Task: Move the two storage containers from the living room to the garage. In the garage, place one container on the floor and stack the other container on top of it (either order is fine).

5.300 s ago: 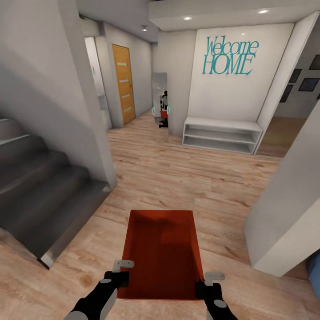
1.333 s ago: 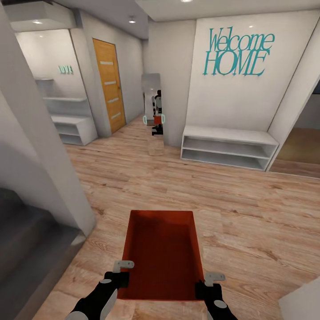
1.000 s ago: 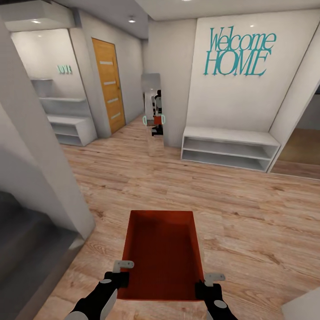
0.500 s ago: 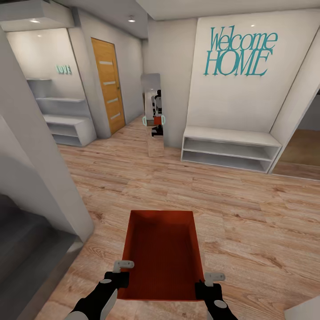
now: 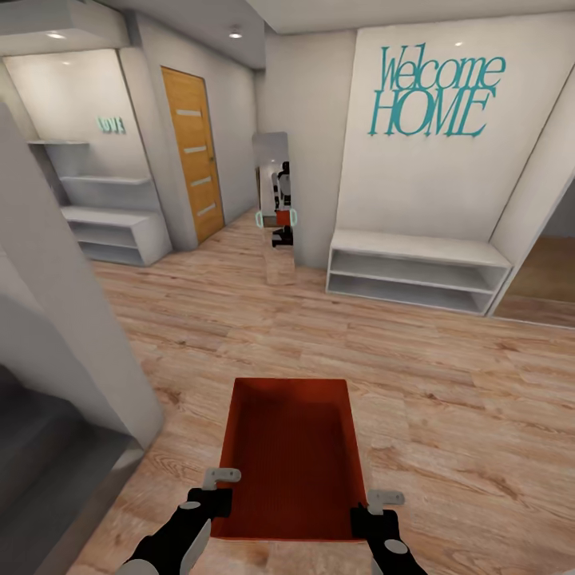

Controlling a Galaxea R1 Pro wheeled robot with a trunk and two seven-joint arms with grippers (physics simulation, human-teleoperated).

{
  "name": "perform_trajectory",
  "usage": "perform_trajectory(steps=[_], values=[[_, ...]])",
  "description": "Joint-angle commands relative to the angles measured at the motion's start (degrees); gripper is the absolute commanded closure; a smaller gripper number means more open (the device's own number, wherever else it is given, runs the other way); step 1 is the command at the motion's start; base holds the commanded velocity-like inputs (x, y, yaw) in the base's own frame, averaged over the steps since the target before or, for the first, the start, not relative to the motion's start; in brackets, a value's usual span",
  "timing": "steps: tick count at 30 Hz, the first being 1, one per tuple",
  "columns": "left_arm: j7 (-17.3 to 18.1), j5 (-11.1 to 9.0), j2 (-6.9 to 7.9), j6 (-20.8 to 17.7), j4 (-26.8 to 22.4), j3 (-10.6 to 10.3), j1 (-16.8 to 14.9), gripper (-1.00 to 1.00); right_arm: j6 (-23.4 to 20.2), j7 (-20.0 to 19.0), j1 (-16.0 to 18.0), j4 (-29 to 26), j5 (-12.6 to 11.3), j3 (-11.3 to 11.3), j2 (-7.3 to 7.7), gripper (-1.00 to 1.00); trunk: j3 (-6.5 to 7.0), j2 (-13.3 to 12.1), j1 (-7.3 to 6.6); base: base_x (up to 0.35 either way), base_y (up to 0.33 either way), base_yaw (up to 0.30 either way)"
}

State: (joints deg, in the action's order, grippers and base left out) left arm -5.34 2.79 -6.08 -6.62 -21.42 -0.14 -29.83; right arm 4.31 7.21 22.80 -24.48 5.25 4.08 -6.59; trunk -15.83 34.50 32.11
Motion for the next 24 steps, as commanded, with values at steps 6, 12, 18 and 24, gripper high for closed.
perform_trajectory(steps=[6,12,18,24], values=[[1.7,0.0,-0.51,-0.3,-0.3,-0.6,-0.1,1.0,-0.9,1.0,0.0,0.2,0.2,0.2,-0.09,1.0,-0.08,0.1,0.05,0.333,0.0,0.0],[1.7,0.0,-0.51,-0.3,-0.3,-0.6,-0.1,1.0,-0.9,1.0,0.0,0.2,0.2,0.2,-0.08,1.0,-0.08,0.1,0.05,0.333,0.0,0.0],[1.7,0.0,-0.51,-0.3,-0.3,-0.6,-0.1,1.0,-0.9,1.0,0.0,0.2,0.2,0.2,-0.09,1.0,-0.08,0.1,0.05,0.333,0.0,0.0],[1.7,0.0,-0.51,-0.3,-0.3,-0.6,-0.1,1.0,-0.9,1.0,0.0,0.2,0.2,0.2,-0.09,1.0,-0.08,0.1,0.05,0.333,0.0,0.0]])
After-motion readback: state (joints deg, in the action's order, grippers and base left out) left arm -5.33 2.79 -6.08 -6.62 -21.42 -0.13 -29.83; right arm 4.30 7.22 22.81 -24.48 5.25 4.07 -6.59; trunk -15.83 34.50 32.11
